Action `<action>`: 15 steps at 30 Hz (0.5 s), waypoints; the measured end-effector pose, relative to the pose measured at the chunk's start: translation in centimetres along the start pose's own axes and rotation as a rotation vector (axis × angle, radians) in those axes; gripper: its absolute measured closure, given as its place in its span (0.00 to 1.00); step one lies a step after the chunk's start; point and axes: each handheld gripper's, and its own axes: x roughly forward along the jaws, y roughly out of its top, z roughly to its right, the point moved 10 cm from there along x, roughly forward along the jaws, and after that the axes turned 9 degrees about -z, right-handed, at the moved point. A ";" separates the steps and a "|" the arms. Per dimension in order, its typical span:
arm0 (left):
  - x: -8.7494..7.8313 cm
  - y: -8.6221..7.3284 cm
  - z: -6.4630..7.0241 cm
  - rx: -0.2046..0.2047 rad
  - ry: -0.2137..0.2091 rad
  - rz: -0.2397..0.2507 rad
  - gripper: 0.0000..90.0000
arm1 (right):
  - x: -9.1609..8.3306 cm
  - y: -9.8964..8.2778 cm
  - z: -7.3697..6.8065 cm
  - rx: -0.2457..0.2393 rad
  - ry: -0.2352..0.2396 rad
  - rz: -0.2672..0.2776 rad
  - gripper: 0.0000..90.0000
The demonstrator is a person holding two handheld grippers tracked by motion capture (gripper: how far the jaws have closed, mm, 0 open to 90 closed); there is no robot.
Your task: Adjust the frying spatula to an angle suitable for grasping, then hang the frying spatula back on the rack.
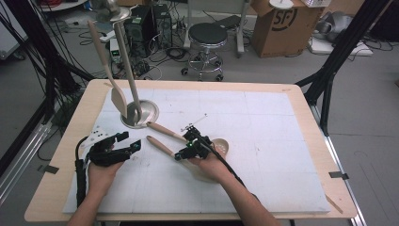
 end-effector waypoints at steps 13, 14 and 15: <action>0.2 0.1 0.1 0.007 -0.001 -0.002 0.34 | 1.0 -0.8 -0.3 -0.037 -0.018 -0.023 0.73; 0.2 0.1 0.1 0.006 -0.001 0.000 0.34 | 1.0 -0.7 -0.3 -0.043 -0.027 -0.019 0.73; 0.2 0.1 0.1 0.005 -0.001 -0.002 0.34 | 1.0 -0.8 -0.4 -0.049 -0.035 -0.016 0.72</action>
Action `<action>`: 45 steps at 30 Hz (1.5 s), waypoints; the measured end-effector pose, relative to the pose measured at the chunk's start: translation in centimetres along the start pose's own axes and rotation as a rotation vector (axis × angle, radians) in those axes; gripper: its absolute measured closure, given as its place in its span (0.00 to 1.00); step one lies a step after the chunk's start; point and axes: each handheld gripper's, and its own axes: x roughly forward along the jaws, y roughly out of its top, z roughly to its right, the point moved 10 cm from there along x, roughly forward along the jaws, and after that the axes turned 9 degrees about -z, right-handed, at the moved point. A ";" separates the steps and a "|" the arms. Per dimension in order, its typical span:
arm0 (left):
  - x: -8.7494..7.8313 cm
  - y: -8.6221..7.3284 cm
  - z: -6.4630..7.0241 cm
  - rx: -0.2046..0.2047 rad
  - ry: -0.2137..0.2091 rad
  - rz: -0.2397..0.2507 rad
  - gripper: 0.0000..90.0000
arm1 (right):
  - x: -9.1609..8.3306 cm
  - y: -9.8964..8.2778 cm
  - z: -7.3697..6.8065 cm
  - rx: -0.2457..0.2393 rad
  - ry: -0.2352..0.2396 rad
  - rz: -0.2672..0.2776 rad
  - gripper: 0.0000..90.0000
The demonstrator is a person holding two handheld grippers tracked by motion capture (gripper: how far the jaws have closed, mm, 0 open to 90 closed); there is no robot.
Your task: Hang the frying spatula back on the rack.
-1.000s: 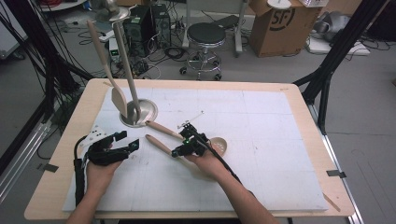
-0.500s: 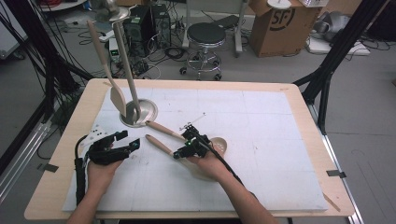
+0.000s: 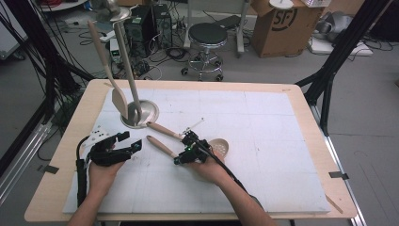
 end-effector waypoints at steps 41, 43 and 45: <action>-0.5 -0.1 -0.4 -0.005 0.018 0.007 0.34 | -1.8 2.3 -0.7 -0.132 -0.174 0.324 0.87; -0.5 -0.1 -0.4 -0.004 0.019 0.005 0.34 | -2.8 3.1 -1.2 -0.135 -0.158 0.364 0.87; -0.5 -0.1 -0.5 -0.006 0.018 0.007 0.34 | -3.9 3.9 -1.6 -0.138 -0.144 0.402 0.87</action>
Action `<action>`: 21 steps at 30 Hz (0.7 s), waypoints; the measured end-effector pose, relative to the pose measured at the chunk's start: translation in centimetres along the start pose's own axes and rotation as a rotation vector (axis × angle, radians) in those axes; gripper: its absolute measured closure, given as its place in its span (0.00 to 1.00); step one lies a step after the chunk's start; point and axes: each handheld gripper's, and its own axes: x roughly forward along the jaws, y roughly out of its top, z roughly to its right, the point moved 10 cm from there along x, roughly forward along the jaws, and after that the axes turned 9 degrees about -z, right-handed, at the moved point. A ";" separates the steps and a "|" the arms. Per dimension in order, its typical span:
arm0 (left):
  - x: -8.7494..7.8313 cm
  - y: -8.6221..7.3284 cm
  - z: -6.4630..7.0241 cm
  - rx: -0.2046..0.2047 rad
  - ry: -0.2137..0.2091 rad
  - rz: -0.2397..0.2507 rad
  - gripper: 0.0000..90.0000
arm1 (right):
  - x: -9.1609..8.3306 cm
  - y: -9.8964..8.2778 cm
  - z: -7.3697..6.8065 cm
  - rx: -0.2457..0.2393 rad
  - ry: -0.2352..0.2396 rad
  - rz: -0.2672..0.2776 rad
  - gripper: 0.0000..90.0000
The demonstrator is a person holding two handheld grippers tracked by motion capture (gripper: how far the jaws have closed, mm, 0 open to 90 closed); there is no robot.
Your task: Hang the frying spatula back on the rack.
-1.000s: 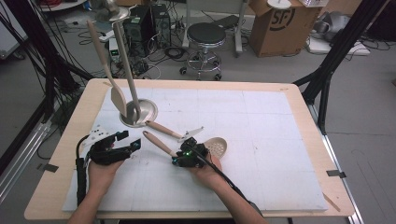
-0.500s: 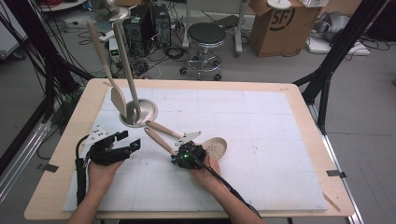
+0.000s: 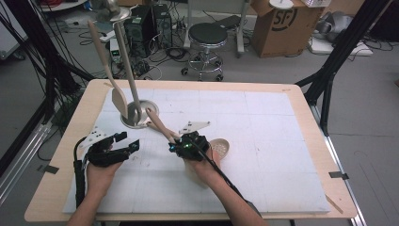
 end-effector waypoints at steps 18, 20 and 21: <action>-0.1 -0.1 0.0 0.004 -0.001 -0.002 0.34 | -3.4 10.3 1.1 0.019 0.001 0.236 0.87; -0.1 0.0 0.0 0.000 -0.001 0.000 0.34 | -3.7 11.2 1.5 0.029 -0.003 0.241 0.87; -0.1 0.0 0.0 0.000 -0.001 0.000 0.34 | -4.0 11.8 1.6 0.030 0.001 0.250 0.87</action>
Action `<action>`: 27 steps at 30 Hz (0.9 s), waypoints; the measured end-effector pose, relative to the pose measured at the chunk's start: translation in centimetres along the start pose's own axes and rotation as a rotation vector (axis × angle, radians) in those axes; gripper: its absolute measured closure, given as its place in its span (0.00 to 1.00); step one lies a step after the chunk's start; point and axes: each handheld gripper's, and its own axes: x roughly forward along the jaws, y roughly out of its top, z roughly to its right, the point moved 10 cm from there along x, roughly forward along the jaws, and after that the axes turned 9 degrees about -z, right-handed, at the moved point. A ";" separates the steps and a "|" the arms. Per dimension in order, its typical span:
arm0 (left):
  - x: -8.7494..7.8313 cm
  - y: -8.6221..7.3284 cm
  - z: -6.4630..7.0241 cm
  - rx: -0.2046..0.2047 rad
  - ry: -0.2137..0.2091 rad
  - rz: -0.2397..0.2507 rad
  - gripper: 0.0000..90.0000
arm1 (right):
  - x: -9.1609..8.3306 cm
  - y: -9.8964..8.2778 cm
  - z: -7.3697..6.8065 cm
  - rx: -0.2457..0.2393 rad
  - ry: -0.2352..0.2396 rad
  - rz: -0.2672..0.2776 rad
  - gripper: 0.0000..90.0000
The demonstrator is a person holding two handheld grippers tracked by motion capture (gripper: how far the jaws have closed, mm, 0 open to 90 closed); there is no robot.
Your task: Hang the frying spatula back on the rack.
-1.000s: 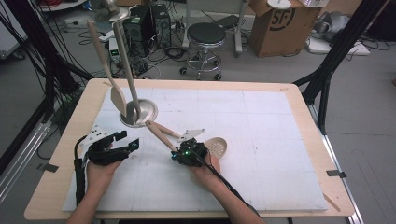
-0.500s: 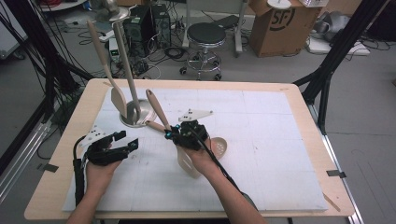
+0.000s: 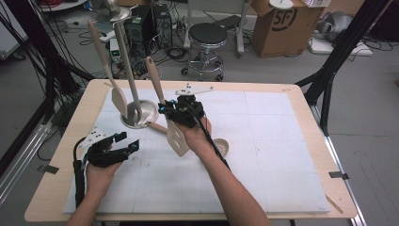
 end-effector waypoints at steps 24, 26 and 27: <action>0.0 0.0 -0.1 -0.005 -0.007 0.002 0.34 | 0.3 9.0 1.6 0.025 0.061 0.035 0.87; 0.1 0.0 -0.1 -0.007 -0.007 0.001 0.34 | 0.4 9.4 1.6 0.028 0.070 0.030 0.87; 0.1 -0.1 -0.1 -0.008 -0.009 0.000 0.34 | 0.4 9.6 1.7 0.028 0.069 0.026 0.87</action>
